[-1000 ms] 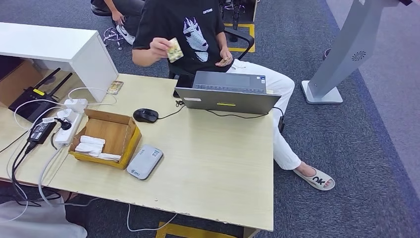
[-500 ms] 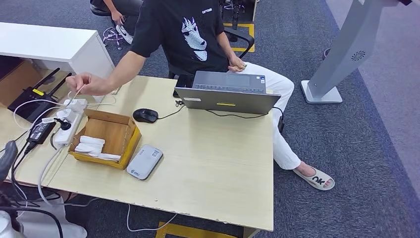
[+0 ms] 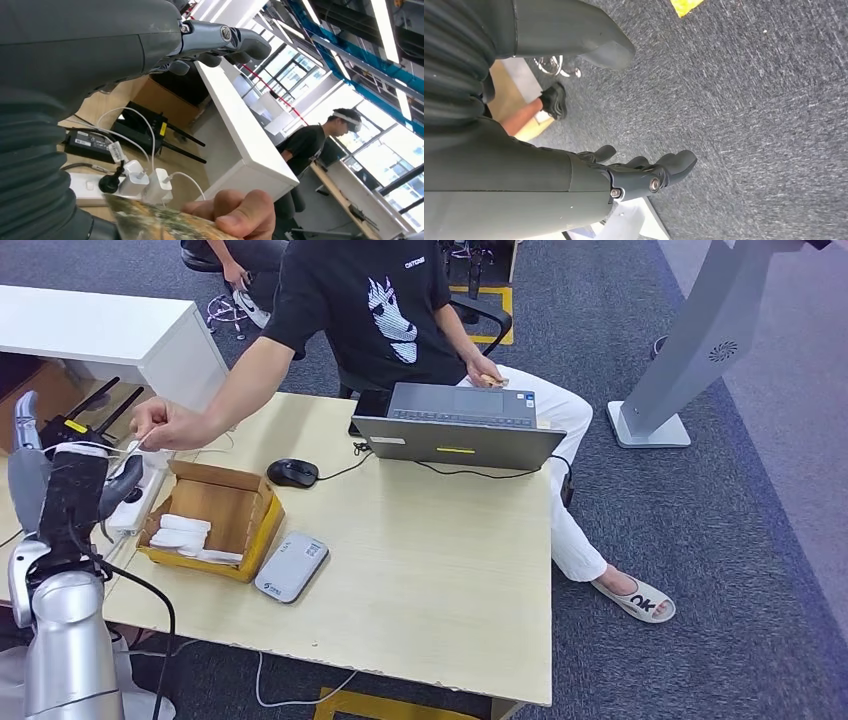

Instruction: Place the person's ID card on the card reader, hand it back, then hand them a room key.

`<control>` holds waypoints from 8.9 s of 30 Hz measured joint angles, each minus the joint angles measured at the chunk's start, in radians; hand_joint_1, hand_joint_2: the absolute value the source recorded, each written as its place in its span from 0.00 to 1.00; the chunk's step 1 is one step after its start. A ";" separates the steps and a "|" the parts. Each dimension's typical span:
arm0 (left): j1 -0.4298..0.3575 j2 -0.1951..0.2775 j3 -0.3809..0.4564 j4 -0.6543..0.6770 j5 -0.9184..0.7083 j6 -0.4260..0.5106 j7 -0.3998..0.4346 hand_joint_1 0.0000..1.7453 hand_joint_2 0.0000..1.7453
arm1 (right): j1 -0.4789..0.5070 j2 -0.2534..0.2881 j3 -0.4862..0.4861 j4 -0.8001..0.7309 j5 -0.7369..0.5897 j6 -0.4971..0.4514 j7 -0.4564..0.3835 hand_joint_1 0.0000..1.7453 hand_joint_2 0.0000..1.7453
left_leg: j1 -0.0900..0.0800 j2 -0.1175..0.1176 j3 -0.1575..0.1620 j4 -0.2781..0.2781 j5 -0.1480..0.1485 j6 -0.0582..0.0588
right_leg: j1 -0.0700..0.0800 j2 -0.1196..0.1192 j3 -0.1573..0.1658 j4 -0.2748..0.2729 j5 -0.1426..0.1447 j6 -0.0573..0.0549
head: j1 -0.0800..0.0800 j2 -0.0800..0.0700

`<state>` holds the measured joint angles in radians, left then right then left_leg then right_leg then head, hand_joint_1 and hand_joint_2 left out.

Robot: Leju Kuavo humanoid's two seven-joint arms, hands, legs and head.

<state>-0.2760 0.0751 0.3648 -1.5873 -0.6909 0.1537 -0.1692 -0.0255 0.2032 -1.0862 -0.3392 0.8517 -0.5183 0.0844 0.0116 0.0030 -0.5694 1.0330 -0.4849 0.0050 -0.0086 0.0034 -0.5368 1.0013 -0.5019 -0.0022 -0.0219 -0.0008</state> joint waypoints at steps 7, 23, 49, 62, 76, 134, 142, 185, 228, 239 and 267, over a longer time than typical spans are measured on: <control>-0.071 0.042 -0.169 0.059 -0.145 0.006 0.080 1.00 1.00 | -0.002 -0.013 -0.003 0.010 0.082 0.030 0.003 0.00 1.00 | 0.000 0.001 -0.001 0.000 0.000 0.000 | 0.000 0.001 -0.001 0.000 0.001 0.000 | 0.000 0.000; -0.118 0.130 -0.387 0.114 -0.292 -0.006 0.170 1.00 1.00 | -0.003 -0.042 -0.011 0.033 0.242 0.088 0.009 0.00 1.00 | 0.000 0.001 -0.002 0.000 0.000 0.000 | 0.000 0.001 -0.001 0.000 0.001 0.000 | 0.000 0.000; -0.111 0.301 -0.705 0.071 -0.151 -0.305 0.198 1.00 1.00 | -0.003 -0.043 -0.080 0.036 0.298 0.116 0.003 0.00 1.00 | 0.000 0.001 -0.002 0.000 0.000 0.000 | 0.000 0.001 -0.002 0.000 0.001 0.000 | 0.000 0.000; -0.062 0.373 -0.817 0.104 -0.139 -0.316 0.198 1.00 1.00 | -0.005 -0.043 -0.104 0.036 0.321 0.120 0.008 0.00 1.00 | 0.000 0.001 -0.002 0.000 0.000 0.000 | 0.000 0.001 -0.002 0.000 0.001 0.000 | 0.000 0.000; -0.049 0.422 -0.844 0.150 -0.147 -0.334 0.216 1.00 1.00 | -0.007 -0.043 -0.113 0.037 0.336 0.125 0.012 0.00 1.00 | 0.000 0.000 -0.003 0.000 0.000 0.000 | 0.000 0.001 -0.002 0.000 0.001 0.000 | 0.000 0.000; -0.064 0.399 -0.882 0.297 -0.247 -0.233 0.205 1.00 1.00 | -0.006 -0.035 -0.177 0.037 0.420 0.134 -0.007 0.00 1.00 | 0.001 -0.002 -0.002 0.000 0.004 0.000 | 0.001 -0.002 -0.001 0.000 0.004 -0.001 | 0.000 0.000; -0.179 0.501 -0.783 0.173 -0.198 -0.316 0.237 1.00 1.00 | -0.003 -0.033 -0.199 0.034 0.437 0.132 -0.016 0.00 1.00 | 0.002 -0.001 -0.004 0.000 0.005 0.000 | 0.002 -0.002 -0.003 0.001 0.004 -0.001 | 0.000 0.000; -0.184 0.434 -0.573 0.111 -0.451 -0.043 0.270 0.00 1.00 | -0.009 -0.023 -0.235 0.034 0.522 0.124 -0.033 0.00 1.00 | 0.001 0.000 -0.007 0.000 0.005 0.000 | 0.002 0.000 -0.006 0.001 0.004 -0.001 | 0.000 0.000; 0.719 0.689 -0.114 -0.573 -0.270 -0.263 0.181 0.00 1.00 | -0.009 0.059 -0.388 -0.037 0.475 0.135 -0.019 0.00 1.00 | 0.003 -0.003 -0.010 -0.001 0.003 -0.003 | 0.003 -0.004 -0.009 0.001 0.001 -0.003 | 0.000 0.000; 0.545 0.642 -0.232 -0.351 -0.390 -0.208 0.225 0.00 1.00 | -0.010 0.062 -0.391 -0.044 0.504 0.141 -0.019 0.00 1.00 | 0.003 -0.003 -0.010 -0.001 0.004 -0.003 | 0.003 -0.004 -0.008 0.001 0.003 -0.003 | 0.001 0.000; 0.287 0.452 -0.381 0.099 -0.517 -0.121 0.242 0.00 1.00 | -0.015 0.051 -0.389 -0.044 0.560 0.146 -0.026 0.00 1.00 | 0.002 -0.003 -0.010 -0.001 0.004 -0.003 | 0.003 -0.003 -0.009 0.001 0.003 -0.003 | 0.001 0.000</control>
<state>0.0111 0.5267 -0.0158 -1.4879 -1.2075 0.0325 0.0732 -0.0407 0.2542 -1.4750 -0.3829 1.4113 -0.3723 0.0581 0.0140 0.0004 -0.5791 1.0319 -0.4806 0.0019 -0.0061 0.0002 -0.5453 1.0020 -0.4987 -0.0055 -0.0209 -0.0009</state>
